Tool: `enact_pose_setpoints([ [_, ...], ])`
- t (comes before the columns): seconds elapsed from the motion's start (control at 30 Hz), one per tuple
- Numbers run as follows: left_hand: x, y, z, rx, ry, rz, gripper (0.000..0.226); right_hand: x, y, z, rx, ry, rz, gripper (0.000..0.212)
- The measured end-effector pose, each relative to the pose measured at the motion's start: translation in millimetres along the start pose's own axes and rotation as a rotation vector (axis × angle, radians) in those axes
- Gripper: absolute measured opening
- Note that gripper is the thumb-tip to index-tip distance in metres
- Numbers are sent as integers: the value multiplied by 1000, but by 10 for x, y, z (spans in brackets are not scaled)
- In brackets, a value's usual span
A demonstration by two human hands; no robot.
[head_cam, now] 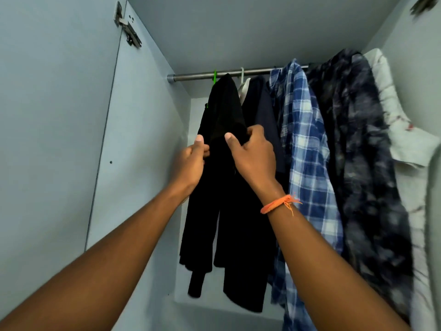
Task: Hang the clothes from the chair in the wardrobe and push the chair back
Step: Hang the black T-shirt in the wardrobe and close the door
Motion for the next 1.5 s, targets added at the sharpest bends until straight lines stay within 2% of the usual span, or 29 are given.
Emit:
enact_pose_setpoints([
  [0.13, 44, -79, -555, 6, -47, -81, 60, 254, -55, -575, 21, 204, 122, 41],
  [0.3, -79, -174, -1383, 0, -154, -63, 64, 307, 7, -1450, -14, 388, 43, 39],
  [0.37, -102, -191, -1703, -15, -173, -64, 58, 228, 43, -1799, -51, 432, -21, 38],
  [0.5, -33, -221, -2288, -25, -241, -26, 43, 74, 38, -2414, -89, 475, -47, 41],
  [0.73, 105, -239, -3081, -9, -308, 2, 52, -217, -134, -3135, -135, 537, -39, 39],
  [0.87, 290, -233, -3536, -15, -272, 52, 44, -365, -183, -3489, -169, 535, -14, 38],
  [1.1, 490, -487, -4215, 38, -335, 157, 38, -546, -90, -4119, -232, 533, 68, 34],
  [1.17, 573, -596, -4385, 35, -315, 219, 40, -638, -20, -4266, -255, 549, 101, 35],
  [1.27, 673, -864, -4610, 26, -291, 361, 65, -882, 133, -4420, -317, 560, 161, 35],
  [1.37, 849, -1150, -4727, 57, -221, 467, 47, -1180, 267, -4468, -354, 523, 205, 39],
  [1.5, 1214, -1501, -4967, 234, 49, 688, 21, -1597, 468, -4546, -440, 470, 290, 41],
])
Point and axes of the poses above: each hand's wrist, its own z-axis towards the middle knuckle, its own y-axis out of the palm, x = y × z, the point moved 7 cm from there along z, towards the middle knuckle, and after that the axes turned 13 degrees about -x, right-handed, at the moved point
